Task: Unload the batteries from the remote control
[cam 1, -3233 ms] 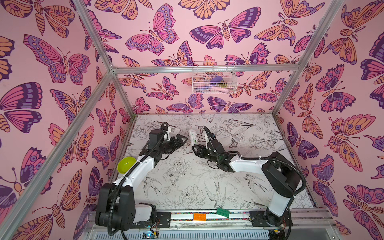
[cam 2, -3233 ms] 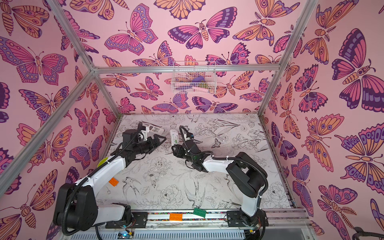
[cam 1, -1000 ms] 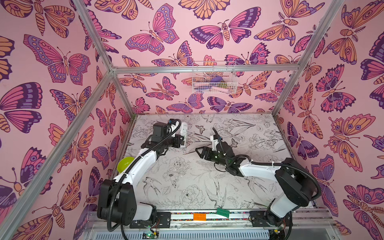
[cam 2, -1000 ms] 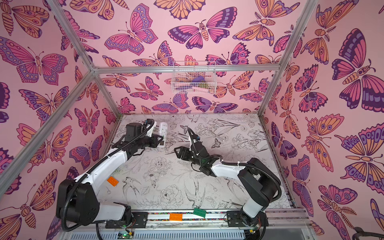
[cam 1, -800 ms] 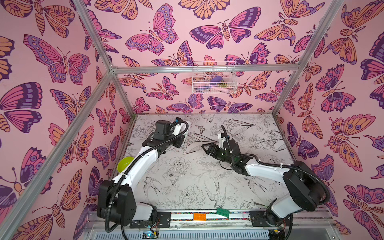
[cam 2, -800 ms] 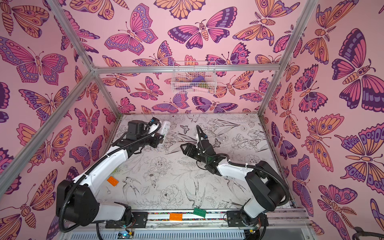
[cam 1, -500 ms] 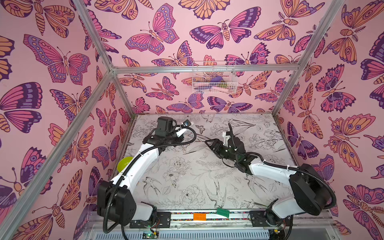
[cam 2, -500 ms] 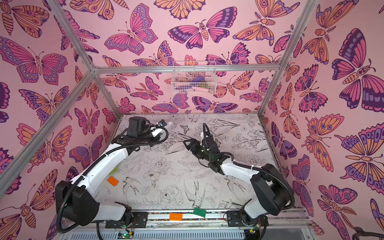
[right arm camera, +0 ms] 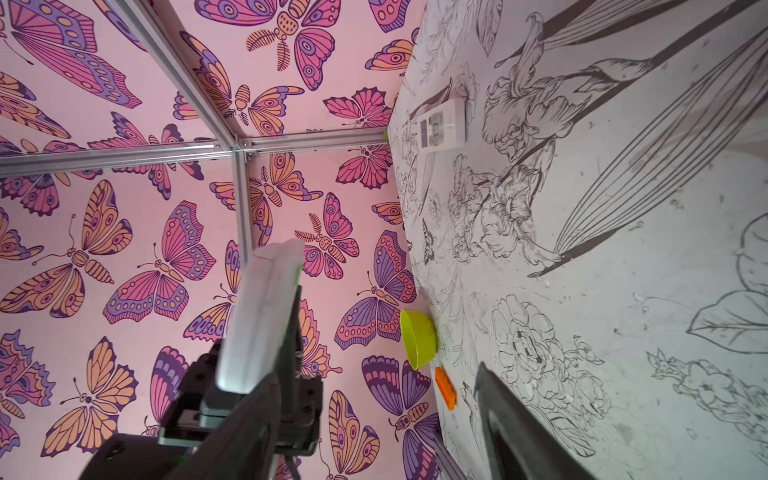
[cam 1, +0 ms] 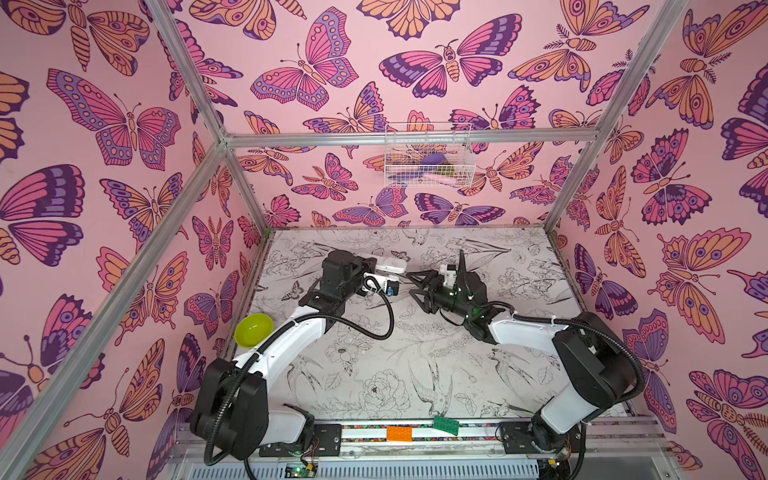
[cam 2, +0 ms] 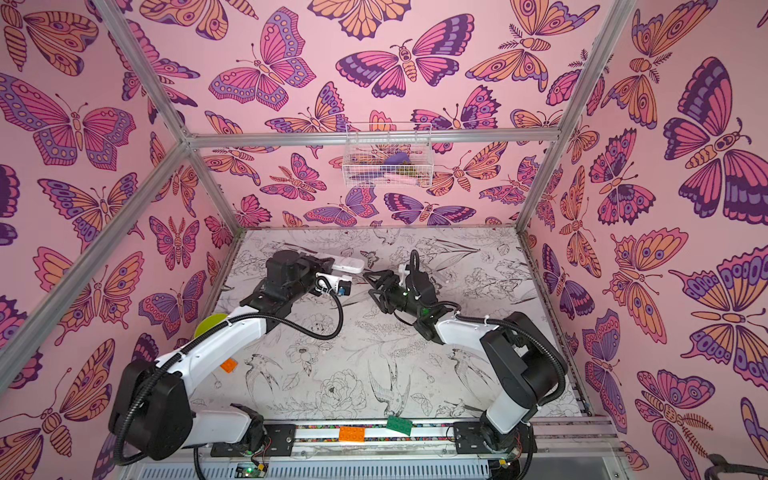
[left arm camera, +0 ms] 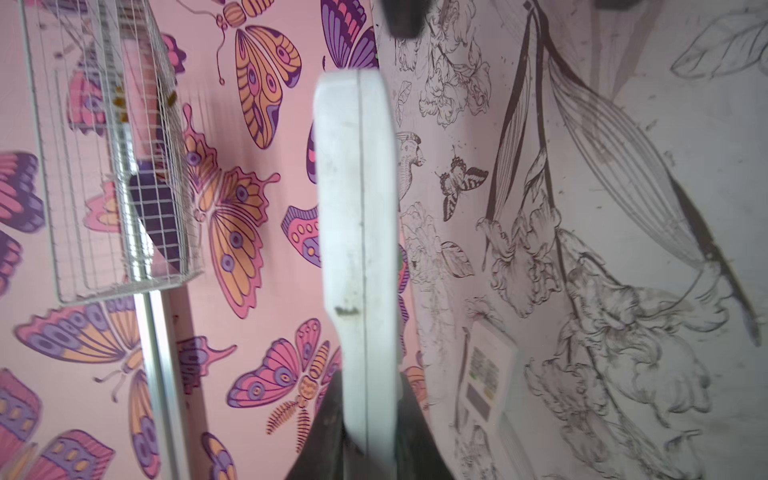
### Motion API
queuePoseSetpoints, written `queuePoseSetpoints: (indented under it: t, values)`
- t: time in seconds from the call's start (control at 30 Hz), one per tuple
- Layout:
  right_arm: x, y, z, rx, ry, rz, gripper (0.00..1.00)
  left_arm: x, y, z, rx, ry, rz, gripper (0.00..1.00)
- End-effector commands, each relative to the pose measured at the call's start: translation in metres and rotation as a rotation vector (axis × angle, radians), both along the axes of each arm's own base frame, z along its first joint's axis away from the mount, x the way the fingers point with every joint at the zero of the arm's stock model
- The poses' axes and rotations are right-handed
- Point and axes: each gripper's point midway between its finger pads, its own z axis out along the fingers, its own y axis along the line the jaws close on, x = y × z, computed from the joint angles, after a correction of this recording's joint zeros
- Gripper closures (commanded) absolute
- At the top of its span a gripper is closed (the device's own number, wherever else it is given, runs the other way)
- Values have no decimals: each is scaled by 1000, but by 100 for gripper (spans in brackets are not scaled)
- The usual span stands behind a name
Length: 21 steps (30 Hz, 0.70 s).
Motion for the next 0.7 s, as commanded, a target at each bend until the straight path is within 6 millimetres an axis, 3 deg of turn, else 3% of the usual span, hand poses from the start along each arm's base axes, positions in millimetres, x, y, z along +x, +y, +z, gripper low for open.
queuePoseSetpoints:
  t: [0.0,0.03,0.27,0.53,0.57,0.67]
  values:
    - [3,-9,33,62,-67,-26,26,-7,-17,49,45,-297,-147,100]
    - [1,-12,45,71,-92,-33,27,-10,-19,47,48,-304,-162,100]
    - [3,-5,61,92,-110,-3,28,-21,-27,29,74,-322,-220,100]
    - [4,2,70,99,-134,3,37,-27,-34,29,42,-332,-243,100]
    - [7,6,58,85,-111,7,40,-27,-35,29,41,-335,-247,100]
    - [7,13,59,118,-112,24,46,-29,-38,30,37,-346,-254,100]
